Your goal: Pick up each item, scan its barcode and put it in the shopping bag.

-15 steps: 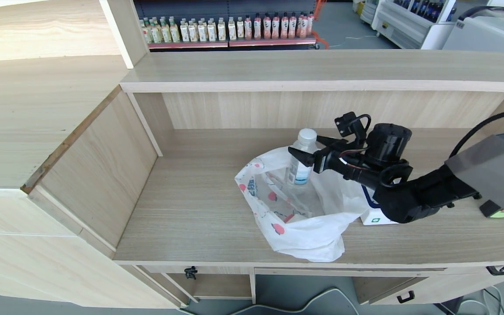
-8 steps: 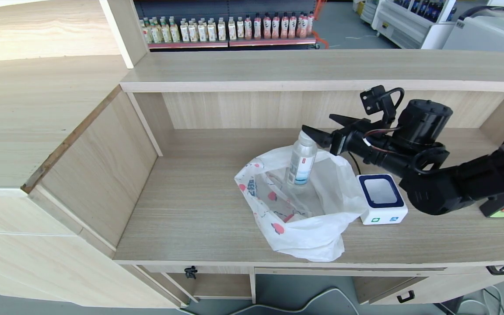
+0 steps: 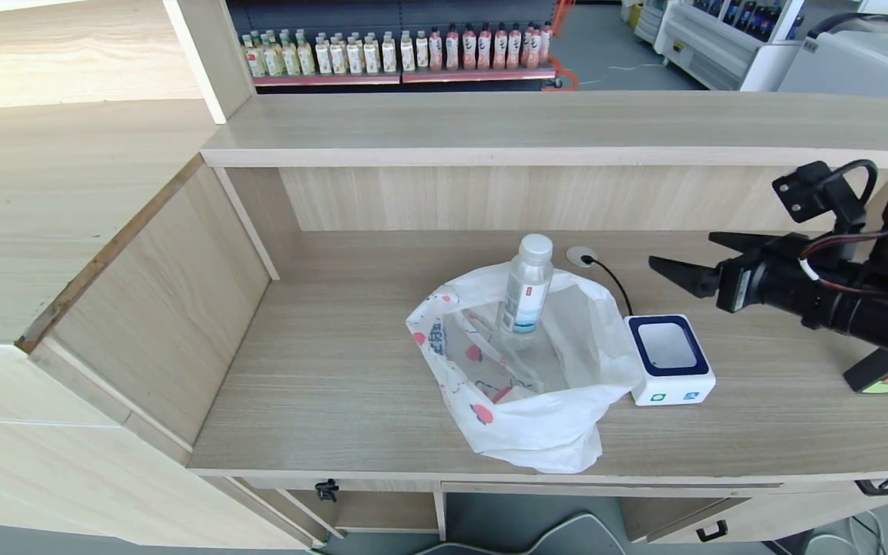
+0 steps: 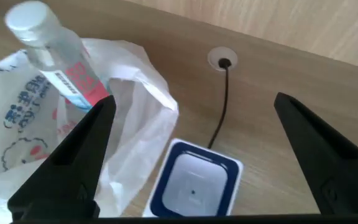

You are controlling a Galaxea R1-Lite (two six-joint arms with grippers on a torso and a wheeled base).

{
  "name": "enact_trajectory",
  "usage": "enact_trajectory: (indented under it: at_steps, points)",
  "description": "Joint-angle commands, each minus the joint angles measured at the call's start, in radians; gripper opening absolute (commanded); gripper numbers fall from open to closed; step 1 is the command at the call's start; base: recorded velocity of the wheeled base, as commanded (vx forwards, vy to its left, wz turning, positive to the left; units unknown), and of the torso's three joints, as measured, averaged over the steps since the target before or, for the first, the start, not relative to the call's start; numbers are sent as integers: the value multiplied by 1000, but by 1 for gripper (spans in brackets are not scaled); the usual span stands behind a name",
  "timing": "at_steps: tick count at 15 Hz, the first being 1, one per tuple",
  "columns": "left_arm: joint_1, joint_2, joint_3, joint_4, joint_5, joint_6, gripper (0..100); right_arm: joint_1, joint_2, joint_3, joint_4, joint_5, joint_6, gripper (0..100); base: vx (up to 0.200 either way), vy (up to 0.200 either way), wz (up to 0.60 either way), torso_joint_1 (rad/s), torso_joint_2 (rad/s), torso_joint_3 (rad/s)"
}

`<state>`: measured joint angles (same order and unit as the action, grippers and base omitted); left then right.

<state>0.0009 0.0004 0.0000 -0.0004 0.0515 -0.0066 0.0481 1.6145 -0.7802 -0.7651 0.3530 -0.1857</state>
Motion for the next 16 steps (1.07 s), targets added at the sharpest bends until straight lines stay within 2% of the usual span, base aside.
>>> enact_trajectory:
  at_steps: [1, 5, 9, 13, 16]
  points:
    - [1, 0, 0, -1, 1, 0, 100, -113, -122, 35, 86, -3, -31, 100, 0, -200, 0, 27, 7, 2]
    - [1, 0, 0, 0, 1, 0, 100, -171, -162, 36, 207, -2, -115, 100, 0, -200, 0, -1, 2, 5]
    - [1, 0, 0, 0, 1, 0, 100, -140, -235, 36, 342, 1, -118, 100, 0, -200, 0, 2, 6, 4]
    - [1, 0, 0, 0, 1, -1, 100, -143, -331, 30, 575, -3, -159, 100, 0, -200, 0, 2, 1, 2]
    - [1, 0, 0, 0, 1, -1, 100, -149, -357, 35, 632, -3, -164, 100, 0, -200, 0, 2, 2, 5]
